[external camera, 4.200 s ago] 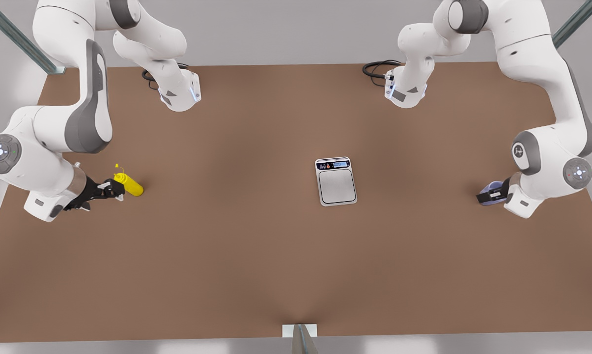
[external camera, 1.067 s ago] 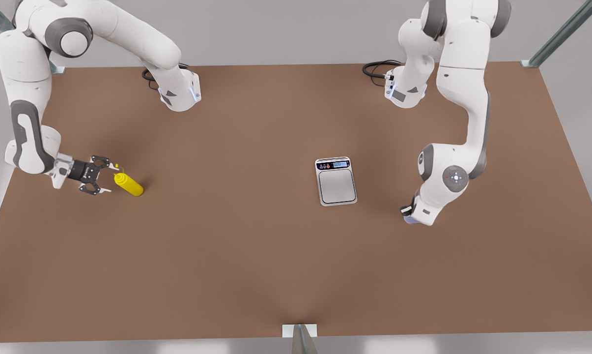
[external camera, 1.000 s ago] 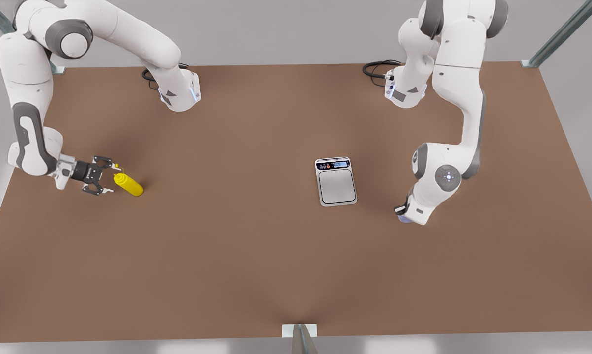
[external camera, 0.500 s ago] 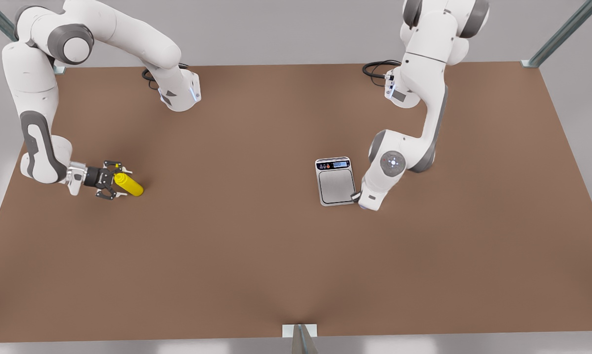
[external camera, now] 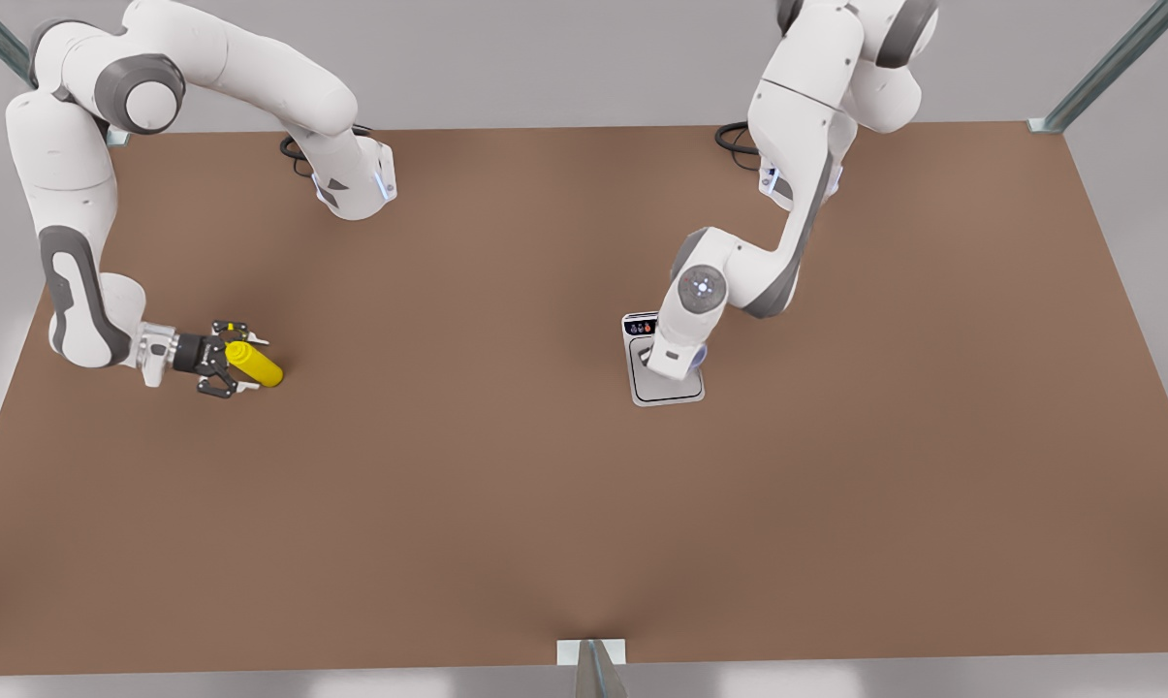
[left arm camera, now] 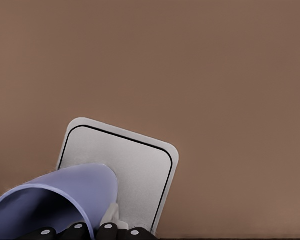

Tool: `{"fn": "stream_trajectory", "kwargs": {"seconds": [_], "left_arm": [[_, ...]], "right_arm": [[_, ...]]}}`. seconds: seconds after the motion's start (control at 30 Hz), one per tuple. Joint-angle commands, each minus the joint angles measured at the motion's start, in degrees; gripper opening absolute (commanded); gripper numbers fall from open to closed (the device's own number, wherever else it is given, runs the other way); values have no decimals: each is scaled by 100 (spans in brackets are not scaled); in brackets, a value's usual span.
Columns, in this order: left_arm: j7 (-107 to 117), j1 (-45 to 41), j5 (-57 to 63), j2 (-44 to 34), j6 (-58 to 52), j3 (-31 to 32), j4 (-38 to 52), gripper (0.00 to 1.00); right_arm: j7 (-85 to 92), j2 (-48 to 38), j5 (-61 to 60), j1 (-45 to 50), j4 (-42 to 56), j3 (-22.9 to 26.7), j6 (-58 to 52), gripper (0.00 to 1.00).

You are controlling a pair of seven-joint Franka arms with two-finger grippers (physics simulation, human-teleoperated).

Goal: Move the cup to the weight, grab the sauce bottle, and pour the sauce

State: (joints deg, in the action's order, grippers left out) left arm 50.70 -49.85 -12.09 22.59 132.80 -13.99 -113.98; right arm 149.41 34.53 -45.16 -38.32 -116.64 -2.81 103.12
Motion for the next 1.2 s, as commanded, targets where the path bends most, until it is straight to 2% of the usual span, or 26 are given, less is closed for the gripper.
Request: {"fn": "stream_trajectory", "kwargs": {"seconds": [0.0, 0.17, 0.2, 0.23, 0.27, 0.3, 0.33, 0.67, 0.7, 0.73, 0.83, 0.87, 0.9, 0.93, 0.97, 1.03, 1.1, 1.13, 1.17], "left_arm": [[1, -16, -329, -1, 17, 1, -2, 21], [107, -192, -320, -1, 44, -8, -46, 22], [107, -192, -320, -1, 44, -8, -46, 26], [98, -192, -320, -9, 35, -8, -37, 40], [107, -192, -320, -36, 18, -8, -37, 50], [98, -183, -320, -53, 9, -16, -37, 58], [98, -183, -320, -53, 9, -16, -28, 61], [107, -183, -294, -387, -360, -157, 7, 62], [107, -183, -285, -431, -396, -201, 16, 62], [98, -183, -285, -580, -510, -280, 25, 62], [-332, -183, -285, -906, -1116, -912, 332, 63], [-692, -183, -285, -1002, -1371, -1238, 402, 66], [-1395, -183, -294, -1117, -1714, -1730, 464, 72], [-1721, -183, -294, -1117, -1775, -2125, 473, 100], [-2116, -183, -303, -1117, -1863, -2573, 508, 100], [-3882, -165, -338, -1108, -2206, -3900, 578, 100], [-4867, -112, -347, -1090, -2197, -4665, 578, 100], [-5184, 19, -355, -1099, -2232, -4886, 578, 100], [-5473, 861, -355, -1126, -2381, -4387, 797, 100]], "right_arm": [[26, 18, -1, 0, 27, 0, -20, 100], [202, 238, -89, 0, 194, 9, -126, 100], [202, 238, -89, 0, 194, 9, -126, 100], [202, 256, -133, 8, 194, 0, -126, 100], [202, 256, -133, 8, 194, 0, -134, 100], [202, 256, -133, 17, 194, 0, -134, 100], [202, 256, -133, 17, 194, 0, -134, 100], [185, 309, -177, 26, 194, 0, -178, 99], [185, 309, -177, 26, 194, 0, -178, 95], [185, 309, -177, 26, 194, 0, -178, 79], [185, 309, -177, 26, 194, 0, -178, 71], [185, 309, -177, 26, 194, 0, -178, 69], [185, 309, -177, 26, 194, 0, -178, 69], [185, 309, -177, 26, 194, 0, -178, 68], [185, 309, -177, 26, 194, 0, -178, 66], [176, 309, -177, 17, 203, 0, -178, 65], [167, 309, -177, 17, 203, 0, -187, 63], [167, 309, -177, 8, 203, 0, -187, 63], [167, 309, -177, 8, 194, 0, -187, 62]]}}
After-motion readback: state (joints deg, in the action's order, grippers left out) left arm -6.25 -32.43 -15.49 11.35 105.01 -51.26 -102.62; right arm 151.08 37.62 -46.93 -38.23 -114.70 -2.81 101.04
